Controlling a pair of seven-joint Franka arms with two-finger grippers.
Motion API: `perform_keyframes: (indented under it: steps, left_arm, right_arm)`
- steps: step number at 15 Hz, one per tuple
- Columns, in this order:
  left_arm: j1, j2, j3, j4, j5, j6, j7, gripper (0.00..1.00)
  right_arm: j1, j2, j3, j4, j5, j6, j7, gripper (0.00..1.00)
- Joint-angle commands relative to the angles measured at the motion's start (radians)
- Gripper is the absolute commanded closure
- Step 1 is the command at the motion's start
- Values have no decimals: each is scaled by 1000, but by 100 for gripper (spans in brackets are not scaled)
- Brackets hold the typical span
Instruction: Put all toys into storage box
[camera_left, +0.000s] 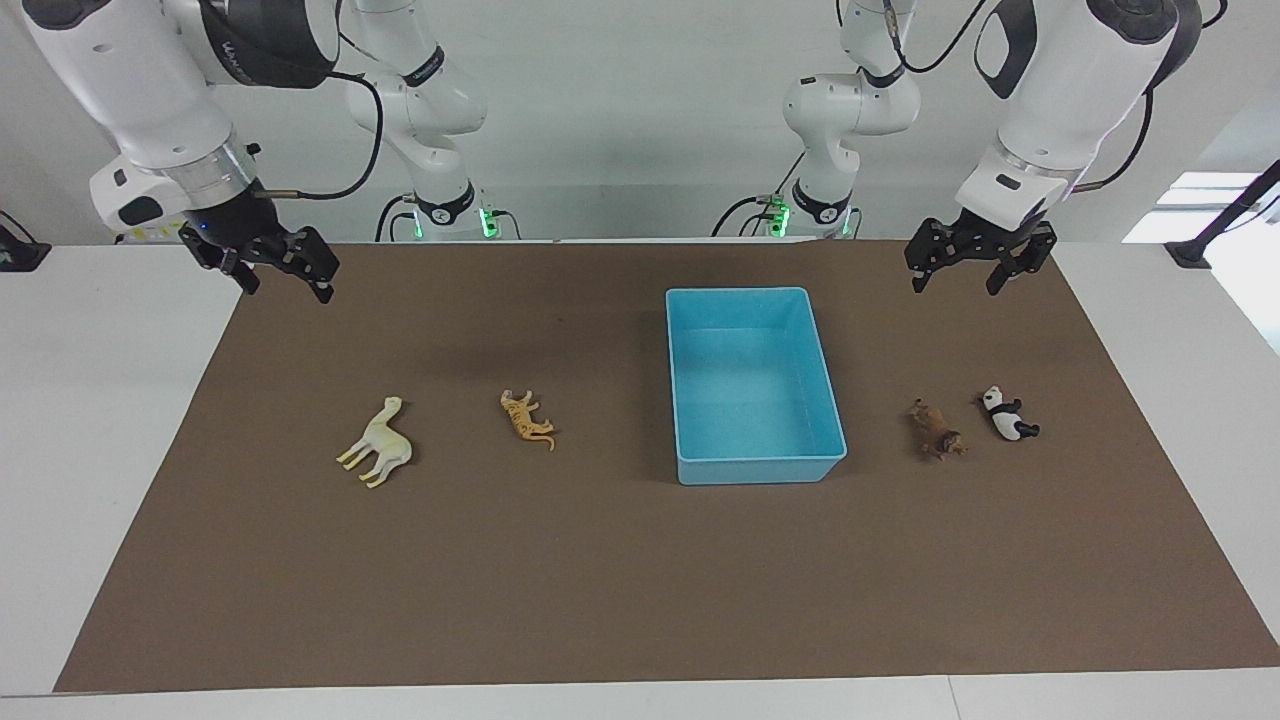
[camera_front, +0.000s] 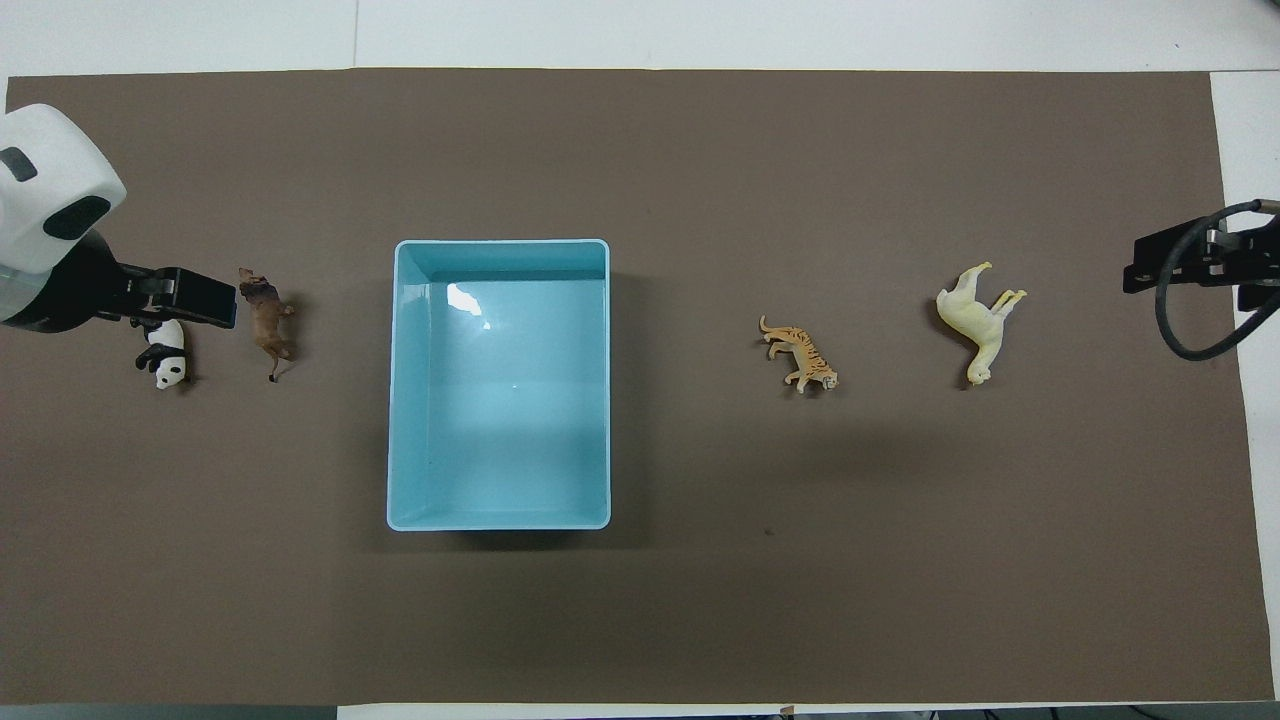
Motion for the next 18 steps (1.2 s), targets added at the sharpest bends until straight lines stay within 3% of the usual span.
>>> perform_keyframes:
  steps: [1, 8, 11, 14, 16, 18]
  left_arm:
    - [1, -29, 3, -33, 0, 19, 7, 0]
    - [1, -31, 3, -33, 0, 19, 6, 0]
    - [-2, -69, 4, -68, 0, -3, -34, 0]
    - [50, -133, 6, -244, 0, 188, -36, 0]
    - [61, -135, 6, -321, 0, 311, -16, 0]
    - [102, -101, 6, -398, 0, 438, 51, 0]
  right_arm:
    - [-14, -20, 6, -18, 11, -8, -22, 0]
    - [-14, -22, 6, -20, 9, -12, -22, 0]
    - [-1, -57, 10, -117, 11, 59, -107, 0]
    - [-1, -79, 13, -274, 11, 224, -287, 0]
    - [25, -59, 15, -331, 9, 268, -336, 0]
    - [38, -40, 15, -421, 5, 409, -382, 0]
